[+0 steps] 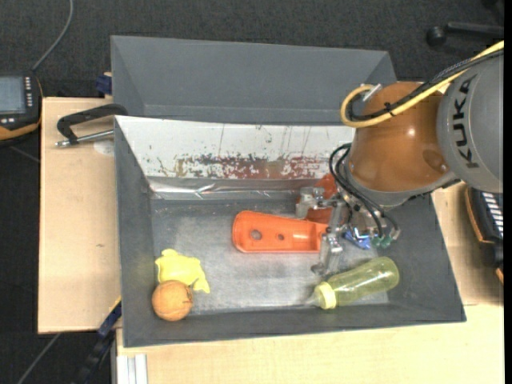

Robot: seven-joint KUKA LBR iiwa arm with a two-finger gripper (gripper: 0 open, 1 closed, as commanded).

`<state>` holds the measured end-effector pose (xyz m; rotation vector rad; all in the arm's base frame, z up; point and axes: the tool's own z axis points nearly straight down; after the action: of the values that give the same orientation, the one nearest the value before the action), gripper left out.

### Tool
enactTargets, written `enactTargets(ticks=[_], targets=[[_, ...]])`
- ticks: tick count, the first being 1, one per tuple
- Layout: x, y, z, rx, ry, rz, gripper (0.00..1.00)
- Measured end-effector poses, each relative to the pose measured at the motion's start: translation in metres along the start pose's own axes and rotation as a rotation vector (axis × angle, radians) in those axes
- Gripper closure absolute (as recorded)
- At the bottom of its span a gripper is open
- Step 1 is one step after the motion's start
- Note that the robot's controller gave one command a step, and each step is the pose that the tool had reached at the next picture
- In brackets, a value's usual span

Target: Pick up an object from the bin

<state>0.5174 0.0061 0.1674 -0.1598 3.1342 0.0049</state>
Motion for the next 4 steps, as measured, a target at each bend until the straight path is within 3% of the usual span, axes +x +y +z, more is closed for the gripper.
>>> enactTargets(ticks=[1,2,3,4], targets=[[-0.024,0.016,0.025,0.0,0.005,0.071,0.0],[-0.037,0.022,0.059,0.0,-0.003,-0.153,0.0],[-0.038,0.013,0.082,-0.002,0.006,0.123,1.0],[-0.038,0.013,0.082,-0.002,0.006,0.123,1.0]])
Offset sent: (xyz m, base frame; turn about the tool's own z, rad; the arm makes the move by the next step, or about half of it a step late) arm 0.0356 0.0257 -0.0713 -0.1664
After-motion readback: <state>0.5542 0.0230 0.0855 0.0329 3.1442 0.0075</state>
